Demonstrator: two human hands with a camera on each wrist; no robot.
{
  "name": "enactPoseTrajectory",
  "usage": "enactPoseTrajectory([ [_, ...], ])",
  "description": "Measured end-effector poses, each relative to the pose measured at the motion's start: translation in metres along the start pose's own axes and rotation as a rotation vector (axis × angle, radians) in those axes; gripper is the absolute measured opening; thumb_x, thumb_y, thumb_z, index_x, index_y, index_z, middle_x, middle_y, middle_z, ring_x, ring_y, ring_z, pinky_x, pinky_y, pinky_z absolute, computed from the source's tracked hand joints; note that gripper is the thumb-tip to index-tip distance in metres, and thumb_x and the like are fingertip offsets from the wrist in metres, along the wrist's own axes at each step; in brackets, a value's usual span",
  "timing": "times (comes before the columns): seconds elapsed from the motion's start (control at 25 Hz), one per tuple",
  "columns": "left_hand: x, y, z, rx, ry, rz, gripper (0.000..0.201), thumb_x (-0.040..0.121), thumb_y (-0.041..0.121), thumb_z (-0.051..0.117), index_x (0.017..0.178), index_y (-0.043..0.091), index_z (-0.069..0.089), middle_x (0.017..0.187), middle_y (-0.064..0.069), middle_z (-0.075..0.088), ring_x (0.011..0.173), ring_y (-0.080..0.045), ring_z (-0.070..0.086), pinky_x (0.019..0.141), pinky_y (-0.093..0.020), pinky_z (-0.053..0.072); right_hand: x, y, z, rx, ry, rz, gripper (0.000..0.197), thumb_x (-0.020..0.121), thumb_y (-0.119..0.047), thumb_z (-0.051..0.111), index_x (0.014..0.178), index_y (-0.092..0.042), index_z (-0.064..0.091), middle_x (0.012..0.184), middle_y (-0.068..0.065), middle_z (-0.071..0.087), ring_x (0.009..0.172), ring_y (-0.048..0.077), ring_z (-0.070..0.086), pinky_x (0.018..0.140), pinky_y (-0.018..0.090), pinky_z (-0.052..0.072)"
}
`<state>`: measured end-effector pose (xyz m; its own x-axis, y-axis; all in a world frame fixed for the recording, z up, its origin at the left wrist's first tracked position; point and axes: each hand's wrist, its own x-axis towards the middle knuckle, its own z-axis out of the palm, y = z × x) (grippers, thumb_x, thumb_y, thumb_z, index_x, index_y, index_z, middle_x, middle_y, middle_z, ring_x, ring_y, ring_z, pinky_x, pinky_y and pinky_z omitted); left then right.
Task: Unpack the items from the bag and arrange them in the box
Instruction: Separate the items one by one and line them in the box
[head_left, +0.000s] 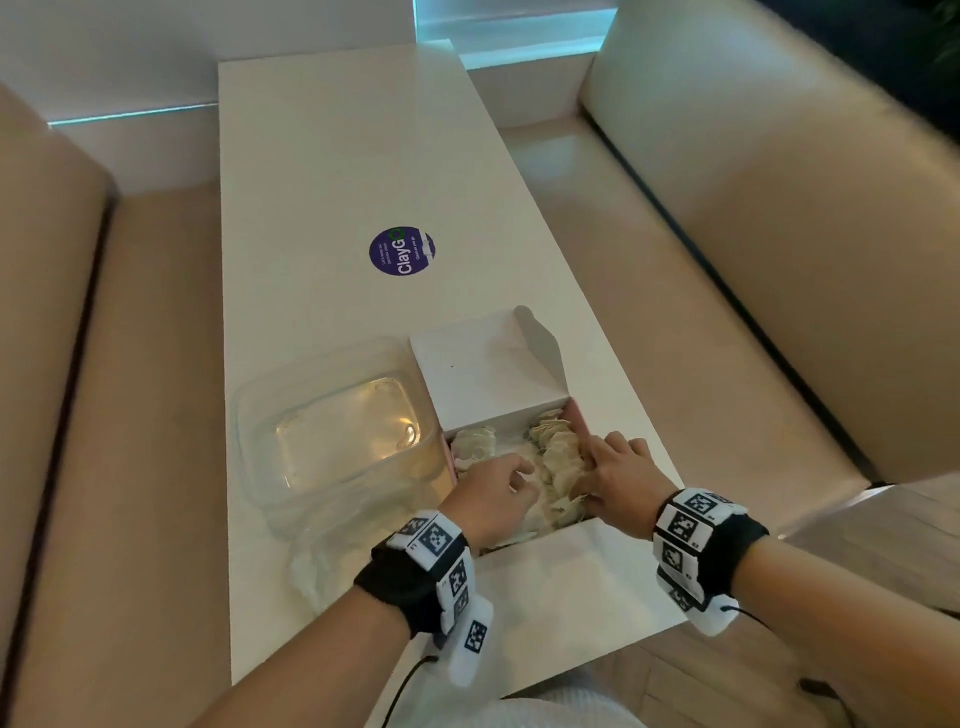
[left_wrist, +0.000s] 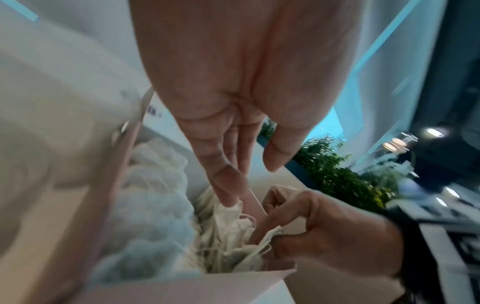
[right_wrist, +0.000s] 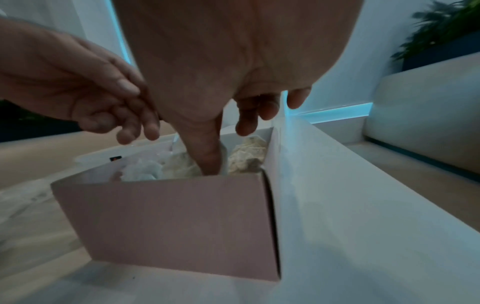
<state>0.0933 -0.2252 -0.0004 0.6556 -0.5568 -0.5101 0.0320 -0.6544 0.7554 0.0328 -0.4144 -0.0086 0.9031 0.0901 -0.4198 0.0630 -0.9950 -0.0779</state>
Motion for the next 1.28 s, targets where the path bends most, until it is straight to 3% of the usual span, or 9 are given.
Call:
enactPoseTrajectory([
  [0.12, 0.018, 0.017, 0.011, -0.441, 0.047, -0.229, 0.012, 0.095, 0.021, 0.053, 0.101, 0.013, 0.059, 0.100, -0.006, 0.062, 0.089, -0.023, 0.065, 0.089, -0.042, 0.056, -0.005, 0.007, 0.011, 0.081, 0.009, 0.062, 0.020, 0.083, -0.037, 0.058, 0.100, -0.038, 0.068, 0.152, -0.001, 0.021, 0.129, 0.033, 0.026, 0.099, 0.043, 0.028],
  [0.28, 0.032, 0.033, 0.034, -0.807, -0.052, -0.479, 0.027, 0.096, 0.033, 0.050, 0.111, 0.012, 0.057, 0.104, -0.013, 0.061, 0.096, -0.032, 0.061, 0.090, -0.047, 0.052, -0.007, 0.011, 0.027, 0.183, 0.175, 0.152, 0.011, 0.069, -0.030, 0.076, 0.079, -0.032, 0.073, 0.143, 0.013, 0.041, 0.128, 0.047, 0.038, 0.085, 0.055, 0.048],
  [0.4, 0.040, 0.039, 0.045, -0.955, -0.115, -0.543, 0.031, 0.095, 0.038, 0.049, 0.107, 0.011, 0.062, 0.099, -0.015, 0.069, 0.091, -0.031, 0.065, 0.074, -0.039, 0.055, 0.001, 0.016, 0.038, 0.403, 0.085, 0.146, 0.021, 0.082, -0.028, 0.061, 0.097, -0.021, 0.073, 0.134, 0.013, 0.045, 0.122, 0.035, 0.045, 0.096, 0.040, 0.043],
  [0.48, 0.047, 0.044, 0.052, -1.026, -0.120, -0.566, 0.041, 0.098, 0.039, 0.044, 0.113, 0.005, 0.060, 0.096, -0.018, 0.068, 0.084, -0.031, 0.066, 0.068, -0.039, 0.054, 0.001, 0.020, 0.044, 0.531, 0.029, 0.173, 0.025, 0.084, -0.027, 0.056, 0.103, -0.019, 0.071, 0.124, 0.008, 0.050, 0.107, 0.029, 0.054, 0.091, 0.035, 0.045],
  [0.6, 0.055, 0.046, 0.060, -1.038, -0.098, -0.556, 0.047, 0.099, 0.043, 0.040, 0.110, 0.001, 0.060, 0.087, -0.018, 0.071, 0.071, -0.027, 0.068, 0.067, -0.038, 0.055, -0.004, 0.022, 0.045, 0.632, 0.005, 0.191, 0.028, 0.085, -0.018, 0.052, 0.108, -0.017, 0.068, 0.122, 0.005, 0.053, 0.106, 0.029, 0.056, 0.091, 0.035, 0.047],
  [0.84, 0.059, 0.030, 0.063, -1.025, -0.136, -0.597, 0.049, 0.098, 0.050, 0.038, 0.108, 0.008, 0.061, 0.117, -0.022, 0.065, 0.103, -0.034, 0.064, 0.088, -0.044, 0.051, -0.015, 0.028, 0.036, 0.862, 0.056, 0.127, 0.043, 0.086, -0.016, 0.054, 0.128, -0.020, 0.046, 0.122, -0.005, 0.049, 0.101, 0.019, 0.055, 0.087, 0.029, 0.043],
  [0.96, 0.061, 0.028, 0.062, -1.008, -0.134, -0.592, 0.047, 0.098, 0.049, 0.037, 0.103, 0.007, 0.059, 0.114, -0.024, 0.064, 0.093, -0.034, 0.065, 0.077, -0.041, 0.054, -0.010, 0.027, 0.041, 0.785, 0.004, 0.111, 0.024, 0.086, -0.028, 0.058, 0.109, -0.021, 0.060, 0.114, -0.002, 0.053, 0.099, 0.024, 0.058, 0.085, 0.033, 0.047],
  [1.12, 0.063, 0.024, 0.061, -0.981, -0.129, -0.586, 0.055, 0.096, 0.050, 0.038, 0.121, 0.006, 0.059, 0.118, -0.021, 0.064, 0.079, -0.029, 0.066, 0.062, -0.034, 0.053, -0.001, 0.026, 0.046, 0.713, 0.020, 0.143, 0.019, 0.086, -0.026, 0.060, 0.099, -0.020, 0.072, 0.113, 0.001, 0.056, 0.097, 0.024, 0.059, 0.084, 0.030, 0.048],
  [1.28, 0.065, 0.017, 0.063, -0.934, -0.078, -0.605, 0.055, 0.096, 0.052, 0.037, 0.127, 0.013, 0.058, 0.115, -0.012, 0.066, 0.071, -0.019, 0.059, 0.059, -0.027, 0.049, 0.004, 0.030, 0.050, 0.591, -0.047, 0.110, 0.025, 0.085, -0.033, 0.060, 0.108, -0.029, 0.070, 0.141, 0.003, 0.041, 0.130, 0.028, 0.038, 0.105, 0.037, 0.038],
])
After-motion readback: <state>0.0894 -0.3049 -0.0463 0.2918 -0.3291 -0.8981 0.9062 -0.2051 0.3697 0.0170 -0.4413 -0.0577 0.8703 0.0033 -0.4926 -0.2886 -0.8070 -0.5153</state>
